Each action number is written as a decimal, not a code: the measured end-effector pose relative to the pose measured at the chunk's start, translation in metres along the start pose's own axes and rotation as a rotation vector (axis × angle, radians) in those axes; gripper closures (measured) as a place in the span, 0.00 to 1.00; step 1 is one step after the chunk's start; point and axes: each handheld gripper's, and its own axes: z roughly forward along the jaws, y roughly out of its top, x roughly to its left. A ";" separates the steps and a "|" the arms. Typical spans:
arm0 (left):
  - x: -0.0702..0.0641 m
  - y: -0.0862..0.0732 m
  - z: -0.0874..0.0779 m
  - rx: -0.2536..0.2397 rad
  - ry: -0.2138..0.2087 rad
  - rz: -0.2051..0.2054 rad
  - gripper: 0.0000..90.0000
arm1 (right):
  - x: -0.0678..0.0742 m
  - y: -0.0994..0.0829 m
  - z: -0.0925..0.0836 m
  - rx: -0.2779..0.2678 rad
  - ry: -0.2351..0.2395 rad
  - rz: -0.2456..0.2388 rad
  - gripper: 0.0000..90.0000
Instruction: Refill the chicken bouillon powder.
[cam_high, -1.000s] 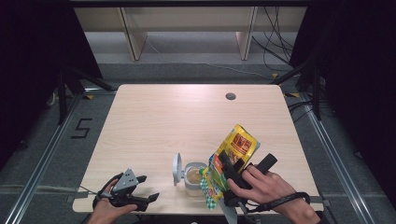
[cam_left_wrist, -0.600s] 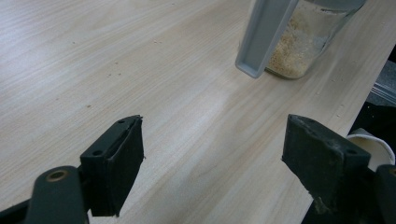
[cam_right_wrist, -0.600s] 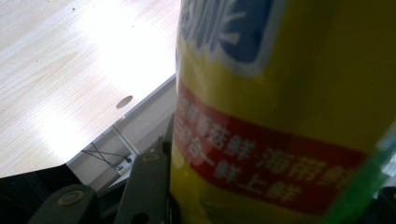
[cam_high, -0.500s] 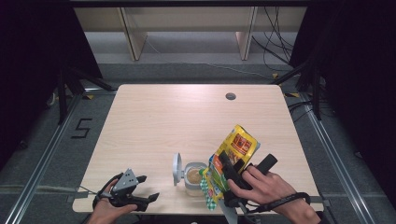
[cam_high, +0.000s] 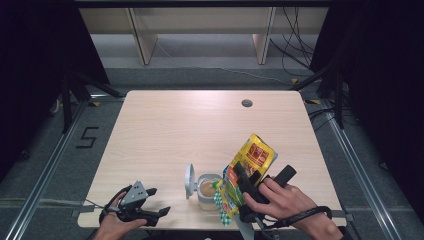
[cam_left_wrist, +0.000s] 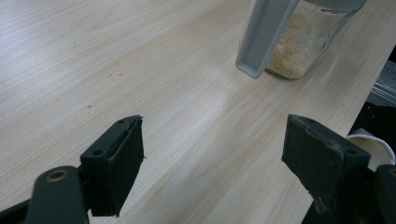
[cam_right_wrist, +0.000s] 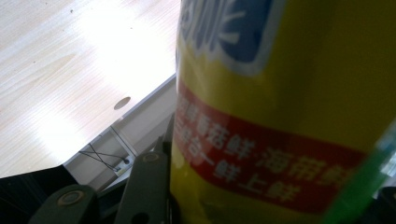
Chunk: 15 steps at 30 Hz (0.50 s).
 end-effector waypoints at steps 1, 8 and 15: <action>0.000 0.000 0.000 -0.001 0.000 -0.004 0.22 | 0.000 0.000 0.000 0.001 0.001 -0.002 0.72; -0.002 0.000 0.002 -0.032 -0.003 -0.030 0.22 | 0.001 -0.002 0.000 0.005 0.005 0.003 0.72; 0.000 0.000 0.000 -0.005 0.002 -0.003 0.22 | 0.001 -0.003 0.000 0.007 0.006 -0.004 0.72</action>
